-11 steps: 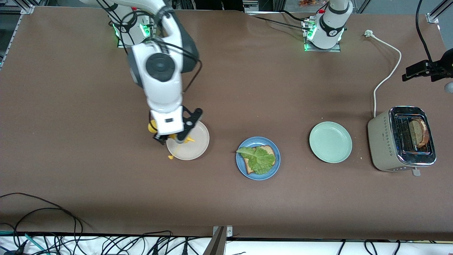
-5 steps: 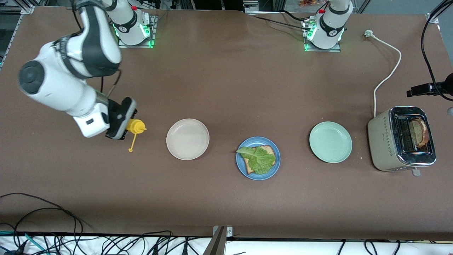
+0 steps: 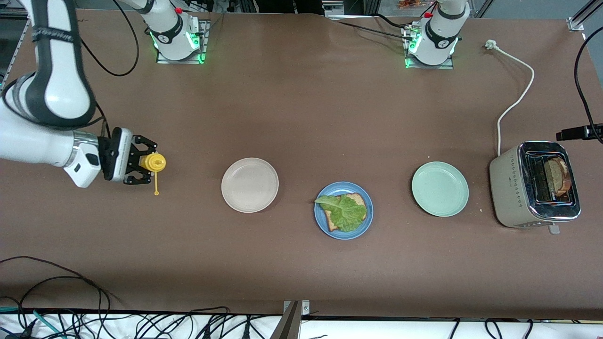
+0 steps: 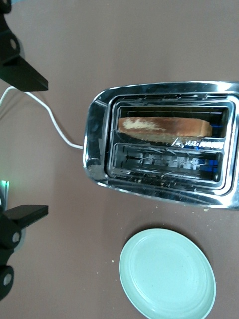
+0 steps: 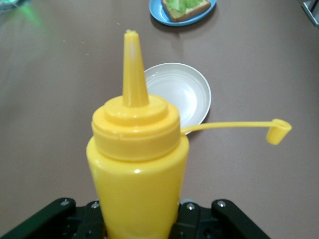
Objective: Make sandwich in blue plate with both arms
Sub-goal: 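Carry the mustard bottle back to its spot with the right gripper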
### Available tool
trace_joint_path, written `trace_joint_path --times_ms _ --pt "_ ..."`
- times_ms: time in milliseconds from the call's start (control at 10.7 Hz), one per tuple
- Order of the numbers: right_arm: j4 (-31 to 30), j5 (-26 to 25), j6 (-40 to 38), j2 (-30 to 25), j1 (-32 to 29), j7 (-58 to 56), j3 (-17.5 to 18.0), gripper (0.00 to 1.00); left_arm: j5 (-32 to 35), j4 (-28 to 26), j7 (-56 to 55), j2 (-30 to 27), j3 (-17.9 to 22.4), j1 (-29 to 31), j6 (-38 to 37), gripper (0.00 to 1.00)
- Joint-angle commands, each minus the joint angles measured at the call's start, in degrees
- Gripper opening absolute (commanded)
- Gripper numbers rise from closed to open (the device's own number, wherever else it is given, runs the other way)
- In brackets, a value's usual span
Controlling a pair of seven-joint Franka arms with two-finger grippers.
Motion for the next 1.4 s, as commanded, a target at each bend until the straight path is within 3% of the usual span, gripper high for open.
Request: trace_joint_path --times_ms 0,280,1027,1214,1307 --pt "0.1 9.2 -6.0 5.8 -6.4 -15.4 1.0 0.0 3.7 4.3 3.2 4.3 -0.3 0.7 2.1 1.0" --pt "0.7 16.5 -10.8 12.7 -9.8 -28.0 1.0 0.0 6.3 4.3 3.3 6.6 -0.4 0.6 6.2 1.0" --pt "1.4 21.7 -17.5 23.0 -15.8 -44.5 1.5 0.0 4.5 4.0 3.4 12.2 -0.4 0.8 14.1 1.0" --pt "1.4 23.1 -18.9 24.6 -17.5 -45.9 2.6 0.0 4.5 4.0 3.5 13.1 -0.4 1.4 15.2 0.91" --pt "1.4 23.6 -20.7 25.4 -18.0 -46.2 2.6 0.0 4.6 4.0 3.6 13.1 -0.4 1.3 15.3 0.8"
